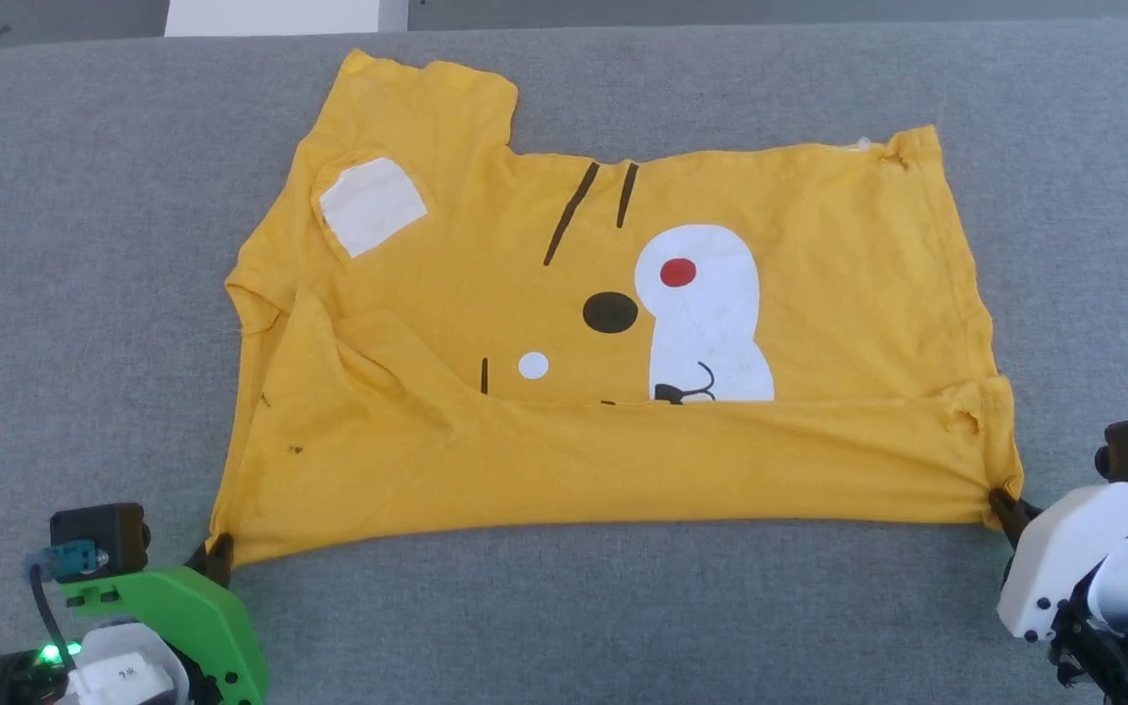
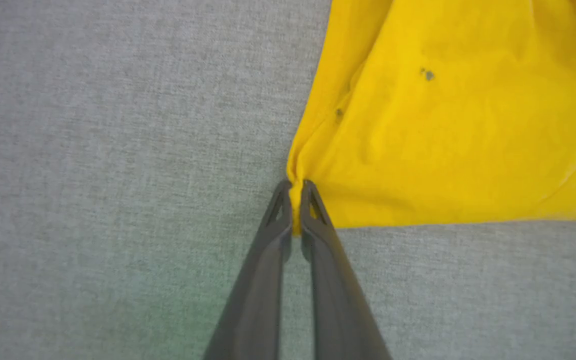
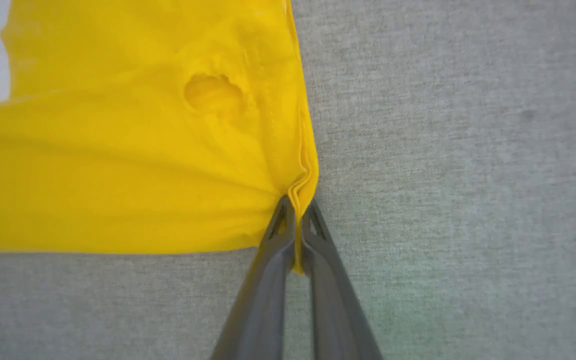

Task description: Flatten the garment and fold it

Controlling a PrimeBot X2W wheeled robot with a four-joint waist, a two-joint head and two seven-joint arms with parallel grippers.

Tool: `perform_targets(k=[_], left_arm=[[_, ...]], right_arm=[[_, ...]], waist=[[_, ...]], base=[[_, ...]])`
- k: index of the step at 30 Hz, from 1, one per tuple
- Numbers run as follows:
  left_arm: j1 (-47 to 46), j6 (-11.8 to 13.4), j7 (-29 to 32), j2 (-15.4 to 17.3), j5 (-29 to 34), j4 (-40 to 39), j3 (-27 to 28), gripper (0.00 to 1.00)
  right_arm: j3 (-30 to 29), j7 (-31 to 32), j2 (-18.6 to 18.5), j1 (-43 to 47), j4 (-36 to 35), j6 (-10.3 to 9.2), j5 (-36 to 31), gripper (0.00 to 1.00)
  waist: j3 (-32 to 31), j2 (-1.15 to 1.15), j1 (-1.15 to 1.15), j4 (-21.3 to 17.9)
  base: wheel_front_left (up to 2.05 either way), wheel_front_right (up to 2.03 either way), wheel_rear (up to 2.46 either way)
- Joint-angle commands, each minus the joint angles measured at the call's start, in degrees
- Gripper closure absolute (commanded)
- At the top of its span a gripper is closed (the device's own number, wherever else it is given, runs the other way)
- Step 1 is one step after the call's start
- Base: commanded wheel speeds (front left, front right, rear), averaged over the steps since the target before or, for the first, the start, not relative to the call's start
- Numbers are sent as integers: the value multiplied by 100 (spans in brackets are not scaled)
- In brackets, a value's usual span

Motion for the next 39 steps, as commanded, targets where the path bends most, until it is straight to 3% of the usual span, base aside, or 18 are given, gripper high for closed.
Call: perform_targets(k=[1,4,5,6,7,8,9,17,21,25,33,36,39], left_arm=[[-21,-100,-21,-87,-14,198,-80,100],[-138,-312,-137,-246,-20,594,-188,100],[-165,-353,-173,-290,-28,688,-200,100],[-193,-413,-223,-347,-51,785,-208,86],[-212,-466,-255,-388,-75,840,-214,50],[-236,-530,-297,-424,-100,881,-213,7],[-254,-569,-341,-439,-111,895,-201,0],[-787,-1012,-1186,-150,327,441,73,0],[-1513,-1308,-1614,60,739,448,187,0],[-2531,-1677,-1581,224,1065,629,134,0],[-4545,-2304,-542,261,980,1504,55,0],[-5160,-2374,50,312,885,1905,52,0],[-5708,-2214,845,323,686,2317,116,0]], right_arm=[[17,6,0,86,272,-11,13,100],[85,-160,0,48,597,-11,59,100],[101,-231,0,39,642,-11,87,93],[125,-348,0,33,683,-11,146,61],[152,-438,0,38,702,-11,212,15],[182,-577,0,57,687,-11,298,0],[203,-708,0,80,647,-11,353,0],[426,-2355,1,271,-245,-11,300,0],[617,-3266,-63,111,-580,-11,5,0],[804,-4057,-146,-285,-570,-11,-51,0],[1358,-4451,-136,-1090,-312,-11,20,0],[1539,-4459,-114,-1332,-257,-11,82,0],[1693,-4515,-81,-1515,-243,-11,150,0]], waist=[[10,0,0,-1],[-5,0,0,-20],[-20,0,0,-26],[-46,0,0,-31],[-71,0,0,-31],[-111,0,0,-27],[-141,0,0,-22],[-223,0,0,-58],[22,0,0,-170],[431,0,0,-377],[1312,0,0,-945],[1586,0,0,-1163],[1831,0,0,-1371]], base=[[0,0,0],[0,0,0],[0,0,0],[0,0,0],[0,0,0],[0,0,0],[0,0,0],[0,0,0],[0,0,0],[0,0,0],[0,0,0],[0,0,0],[0,0,0]])
